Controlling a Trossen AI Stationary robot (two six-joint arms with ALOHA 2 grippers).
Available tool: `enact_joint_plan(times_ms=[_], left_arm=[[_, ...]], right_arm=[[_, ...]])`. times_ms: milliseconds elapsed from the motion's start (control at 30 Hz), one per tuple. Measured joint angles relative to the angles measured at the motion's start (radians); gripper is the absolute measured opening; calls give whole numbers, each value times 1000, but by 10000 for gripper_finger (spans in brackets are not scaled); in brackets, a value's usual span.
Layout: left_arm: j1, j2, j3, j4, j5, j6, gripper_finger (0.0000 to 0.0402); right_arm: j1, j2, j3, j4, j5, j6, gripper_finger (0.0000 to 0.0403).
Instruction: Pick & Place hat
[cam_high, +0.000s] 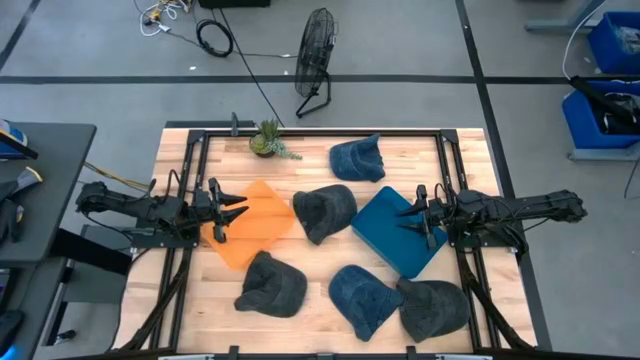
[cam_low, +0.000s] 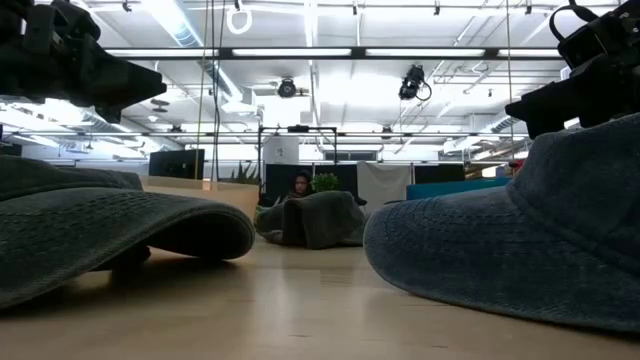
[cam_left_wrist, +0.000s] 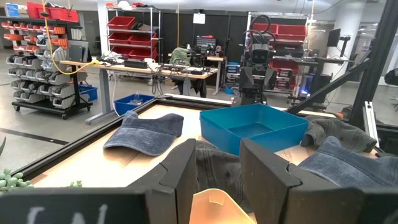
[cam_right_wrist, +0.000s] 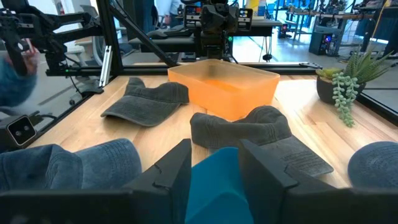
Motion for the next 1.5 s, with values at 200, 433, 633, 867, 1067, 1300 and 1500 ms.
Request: enact_joint_plan(times_ms=[200, 433, 633, 867, 1067, 1300, 1500], left_arm=[[0, 0, 0, 0, 0, 0, 129], [0, 0, 0, 1, -11, -1, 129], [0, 0, 0, 1, -11, -58, 129], [0, 0, 0, 4, -53, -29, 129], [0, 0, 5, 38, -180, -52, 128], [0, 0, 110, -10, -215, 51, 129], [0, 8, 249, -177, -217, 62, 129]], right_arm=[[0, 0, 0, 0, 0, 0, 137], [0, 0, 0, 0, 0, 0, 137], [0, 0, 0, 0, 0, 0, 137], [0, 0, 0, 0, 0, 0, 137], [0, 0, 0, 0, 0, 0, 137], [0, 0, 0, 0, 0, 0, 137], [0, 0, 0, 0, 0, 0, 137]])
